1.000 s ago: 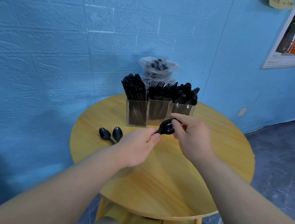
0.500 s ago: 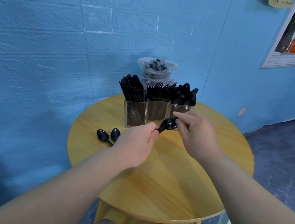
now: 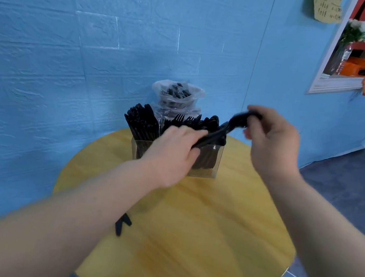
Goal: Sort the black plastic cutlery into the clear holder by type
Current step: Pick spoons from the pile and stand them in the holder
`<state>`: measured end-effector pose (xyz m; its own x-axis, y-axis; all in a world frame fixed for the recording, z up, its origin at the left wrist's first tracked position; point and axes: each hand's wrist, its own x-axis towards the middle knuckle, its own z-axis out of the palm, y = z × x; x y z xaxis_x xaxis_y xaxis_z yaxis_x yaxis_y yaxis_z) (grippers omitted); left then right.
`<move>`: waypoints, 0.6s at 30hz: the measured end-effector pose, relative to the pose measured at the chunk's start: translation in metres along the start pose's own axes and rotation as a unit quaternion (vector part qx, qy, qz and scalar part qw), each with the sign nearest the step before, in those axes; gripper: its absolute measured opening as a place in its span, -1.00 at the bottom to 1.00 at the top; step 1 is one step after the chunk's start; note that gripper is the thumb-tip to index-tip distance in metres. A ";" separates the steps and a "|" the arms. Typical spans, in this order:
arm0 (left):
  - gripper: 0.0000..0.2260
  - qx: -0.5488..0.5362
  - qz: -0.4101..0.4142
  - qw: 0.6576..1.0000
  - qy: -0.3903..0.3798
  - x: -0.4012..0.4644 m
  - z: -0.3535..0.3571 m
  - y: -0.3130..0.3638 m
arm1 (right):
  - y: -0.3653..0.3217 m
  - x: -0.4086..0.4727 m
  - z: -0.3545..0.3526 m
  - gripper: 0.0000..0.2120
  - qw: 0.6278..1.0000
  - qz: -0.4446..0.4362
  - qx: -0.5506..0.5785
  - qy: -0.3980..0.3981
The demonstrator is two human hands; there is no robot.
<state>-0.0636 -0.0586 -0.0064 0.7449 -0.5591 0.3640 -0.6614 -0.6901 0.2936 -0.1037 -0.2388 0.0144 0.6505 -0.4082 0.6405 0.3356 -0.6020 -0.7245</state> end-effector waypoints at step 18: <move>-0.56 0.228 0.046 0.972 0.030 0.057 0.031 -0.031 | 0.071 0.050 0.053 -0.72 0.882 -0.274 -0.325 -0.205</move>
<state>0.0015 -0.0834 -0.0220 0.6686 -0.6096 0.4259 -0.6071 -0.7782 -0.1607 -0.0114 -0.2656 -0.0187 0.7474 0.2687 0.6076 0.3021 -0.9520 0.0495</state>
